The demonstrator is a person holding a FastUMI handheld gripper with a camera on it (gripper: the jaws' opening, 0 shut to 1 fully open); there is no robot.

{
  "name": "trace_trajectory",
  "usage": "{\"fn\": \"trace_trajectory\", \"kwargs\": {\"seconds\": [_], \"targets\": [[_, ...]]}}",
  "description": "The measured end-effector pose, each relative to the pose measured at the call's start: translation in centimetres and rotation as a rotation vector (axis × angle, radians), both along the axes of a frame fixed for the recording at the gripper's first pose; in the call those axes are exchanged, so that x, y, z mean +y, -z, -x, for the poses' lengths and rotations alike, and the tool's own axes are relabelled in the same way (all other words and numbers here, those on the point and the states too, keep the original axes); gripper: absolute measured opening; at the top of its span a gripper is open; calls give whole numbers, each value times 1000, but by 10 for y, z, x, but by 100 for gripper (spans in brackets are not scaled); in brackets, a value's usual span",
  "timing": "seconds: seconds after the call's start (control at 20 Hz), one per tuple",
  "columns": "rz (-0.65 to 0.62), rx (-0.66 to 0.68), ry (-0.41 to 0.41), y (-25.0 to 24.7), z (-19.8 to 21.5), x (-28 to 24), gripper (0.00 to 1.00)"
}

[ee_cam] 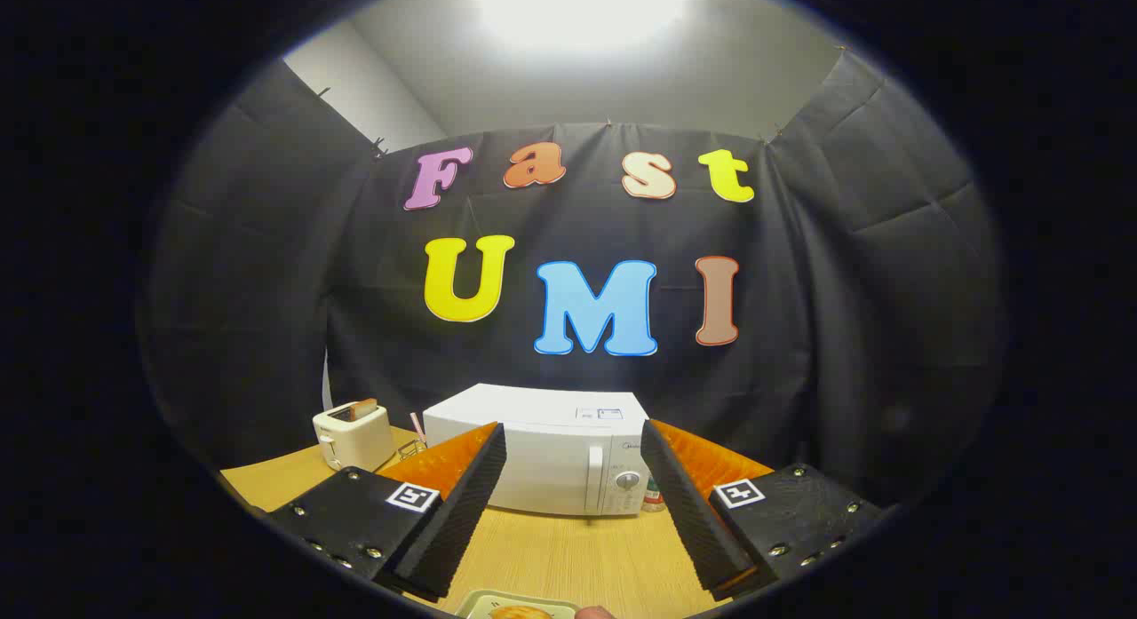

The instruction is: Open the microwave, put the food inside, and close the microwave door.

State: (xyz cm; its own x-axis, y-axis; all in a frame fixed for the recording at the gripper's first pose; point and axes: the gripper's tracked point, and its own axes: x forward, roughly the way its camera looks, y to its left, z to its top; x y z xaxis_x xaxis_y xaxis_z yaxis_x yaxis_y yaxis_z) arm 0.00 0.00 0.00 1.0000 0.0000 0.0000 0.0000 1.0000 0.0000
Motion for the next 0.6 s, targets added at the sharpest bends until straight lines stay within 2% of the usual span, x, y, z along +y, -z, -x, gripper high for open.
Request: {"fn": "trace_trajectory", "kwargs": {"seconds": [0.6], "targets": [[-15, 17, 22, 11, 1, -12, 97]]}}
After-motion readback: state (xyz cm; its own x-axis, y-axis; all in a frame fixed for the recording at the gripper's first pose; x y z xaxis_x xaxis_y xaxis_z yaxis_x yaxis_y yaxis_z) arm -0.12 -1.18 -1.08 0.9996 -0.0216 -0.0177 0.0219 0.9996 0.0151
